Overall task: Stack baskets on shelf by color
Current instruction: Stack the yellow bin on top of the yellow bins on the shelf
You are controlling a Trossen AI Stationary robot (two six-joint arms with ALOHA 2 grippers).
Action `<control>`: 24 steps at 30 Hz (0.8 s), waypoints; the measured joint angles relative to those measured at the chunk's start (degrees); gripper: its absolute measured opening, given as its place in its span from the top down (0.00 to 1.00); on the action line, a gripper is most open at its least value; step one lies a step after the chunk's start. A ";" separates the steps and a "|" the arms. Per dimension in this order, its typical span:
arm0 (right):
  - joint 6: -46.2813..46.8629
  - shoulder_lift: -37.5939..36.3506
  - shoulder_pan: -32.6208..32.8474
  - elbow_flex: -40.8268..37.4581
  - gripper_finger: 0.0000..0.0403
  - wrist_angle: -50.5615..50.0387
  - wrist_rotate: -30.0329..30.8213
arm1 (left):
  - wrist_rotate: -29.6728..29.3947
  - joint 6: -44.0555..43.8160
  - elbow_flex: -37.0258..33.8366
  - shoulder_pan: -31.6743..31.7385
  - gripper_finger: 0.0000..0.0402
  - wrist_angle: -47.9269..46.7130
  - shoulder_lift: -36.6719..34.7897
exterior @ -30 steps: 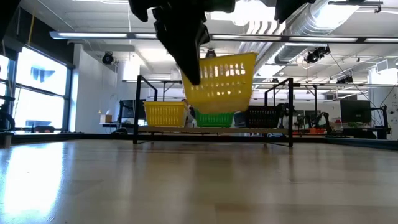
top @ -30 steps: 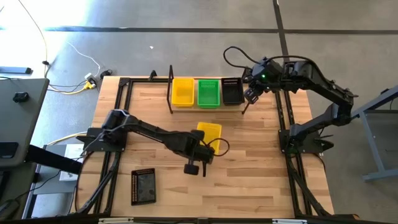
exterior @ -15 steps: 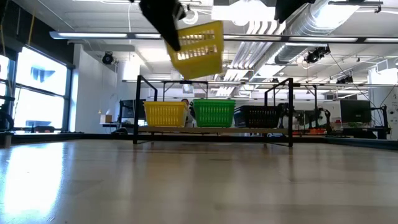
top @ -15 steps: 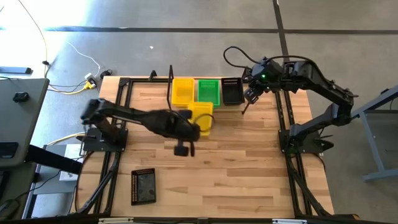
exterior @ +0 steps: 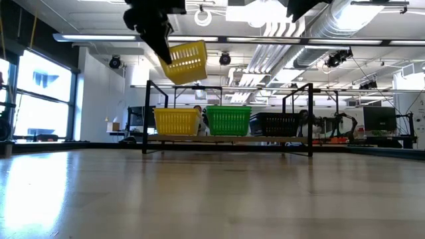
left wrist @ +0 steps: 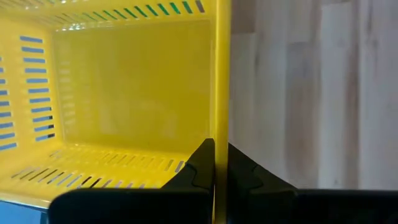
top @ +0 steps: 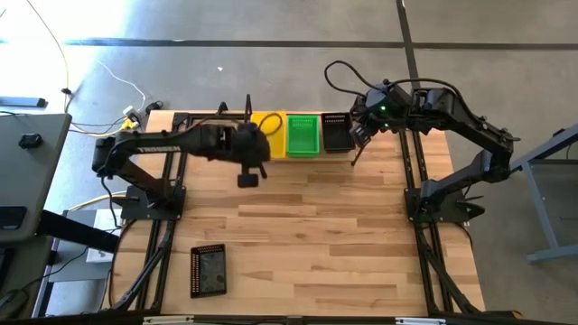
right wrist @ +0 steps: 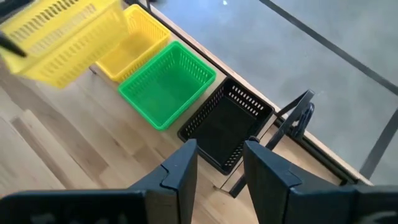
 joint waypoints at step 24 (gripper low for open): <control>4.82 0.00 -0.01 0.00 0.72 0.19 0.45 | 4.19 13.12 -0.02 15.17 1.00 -0.88 8.63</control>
